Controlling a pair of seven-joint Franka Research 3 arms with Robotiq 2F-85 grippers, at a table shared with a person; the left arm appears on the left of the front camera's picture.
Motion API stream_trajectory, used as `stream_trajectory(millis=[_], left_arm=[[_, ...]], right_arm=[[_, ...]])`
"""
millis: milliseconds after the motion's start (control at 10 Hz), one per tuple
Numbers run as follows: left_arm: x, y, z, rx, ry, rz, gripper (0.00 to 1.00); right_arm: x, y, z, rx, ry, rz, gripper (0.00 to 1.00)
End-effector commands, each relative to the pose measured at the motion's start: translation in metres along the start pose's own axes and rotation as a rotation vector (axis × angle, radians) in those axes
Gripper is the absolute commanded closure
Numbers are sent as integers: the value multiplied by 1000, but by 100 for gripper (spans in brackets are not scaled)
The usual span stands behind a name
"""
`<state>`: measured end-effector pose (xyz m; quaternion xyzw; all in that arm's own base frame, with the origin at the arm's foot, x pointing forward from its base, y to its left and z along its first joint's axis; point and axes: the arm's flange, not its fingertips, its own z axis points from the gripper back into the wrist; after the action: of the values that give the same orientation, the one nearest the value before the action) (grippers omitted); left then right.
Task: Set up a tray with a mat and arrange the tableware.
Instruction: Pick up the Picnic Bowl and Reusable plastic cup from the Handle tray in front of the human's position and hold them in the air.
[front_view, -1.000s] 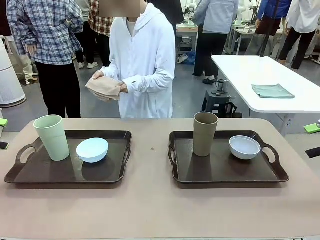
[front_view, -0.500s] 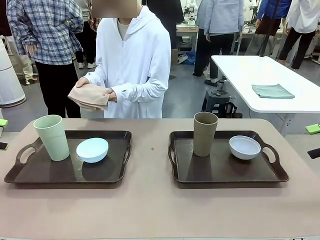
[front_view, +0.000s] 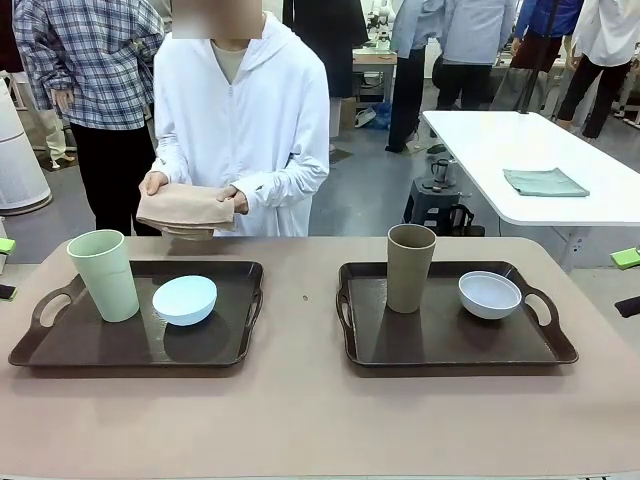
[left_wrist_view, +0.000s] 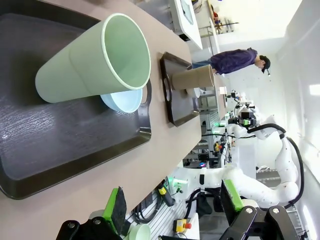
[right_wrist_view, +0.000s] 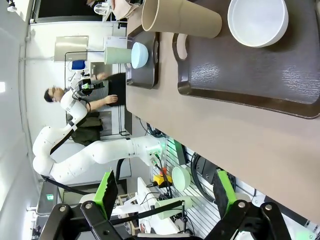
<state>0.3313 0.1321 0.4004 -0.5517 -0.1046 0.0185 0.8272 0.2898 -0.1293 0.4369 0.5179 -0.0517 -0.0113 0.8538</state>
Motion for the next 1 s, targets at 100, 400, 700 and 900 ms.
stream_trajectory(millis=[100,400,700,900], left_arm=[[-1,2,2,-10,3,-19,0],[-1,2,2,-10,3,-19,0],[-1,2,2,-10,3,-19,0],[-1,2,2,-10,3,-19,0]], right_arm=[[0,1,0,24,-8,18,0],[0,1,0,24,-8,18,0],[0,1,0,24,-8,18,0],[0,1,0,24,-8,18,0]])
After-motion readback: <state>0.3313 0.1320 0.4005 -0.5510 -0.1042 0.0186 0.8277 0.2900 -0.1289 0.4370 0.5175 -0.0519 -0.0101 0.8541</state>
